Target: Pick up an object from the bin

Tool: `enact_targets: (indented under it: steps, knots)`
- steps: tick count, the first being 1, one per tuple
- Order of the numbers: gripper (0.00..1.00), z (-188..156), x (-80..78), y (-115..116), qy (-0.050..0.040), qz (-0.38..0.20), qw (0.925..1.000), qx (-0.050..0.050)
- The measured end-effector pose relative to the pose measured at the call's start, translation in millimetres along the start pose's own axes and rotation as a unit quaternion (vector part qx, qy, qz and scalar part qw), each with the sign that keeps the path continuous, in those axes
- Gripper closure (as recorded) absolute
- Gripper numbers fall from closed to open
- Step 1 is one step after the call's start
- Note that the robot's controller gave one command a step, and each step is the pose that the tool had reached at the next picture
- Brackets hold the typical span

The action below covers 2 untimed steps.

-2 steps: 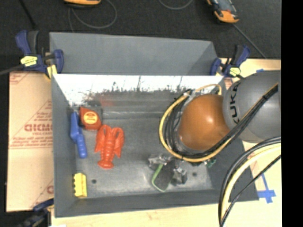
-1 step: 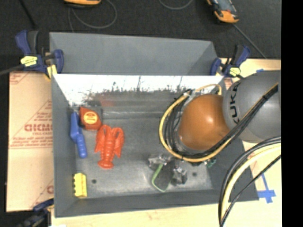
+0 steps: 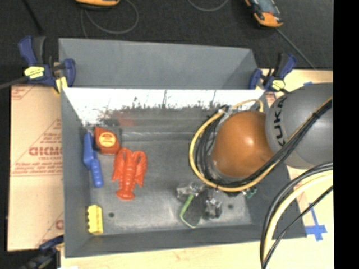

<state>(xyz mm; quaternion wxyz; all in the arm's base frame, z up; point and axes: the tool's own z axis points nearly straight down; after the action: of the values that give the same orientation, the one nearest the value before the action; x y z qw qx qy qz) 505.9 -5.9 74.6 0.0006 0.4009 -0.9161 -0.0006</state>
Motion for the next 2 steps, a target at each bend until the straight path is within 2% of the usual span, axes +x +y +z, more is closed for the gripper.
enact_targets:
  steps: [1,2]
  knots:
    - [1.0,-20.7,1.2,1.2,0.0021,0.001,1.0,-0.002]
    - [1.0,-36.1,-0.6,-1.3,-0.0014,0.002,1.0,0.002]
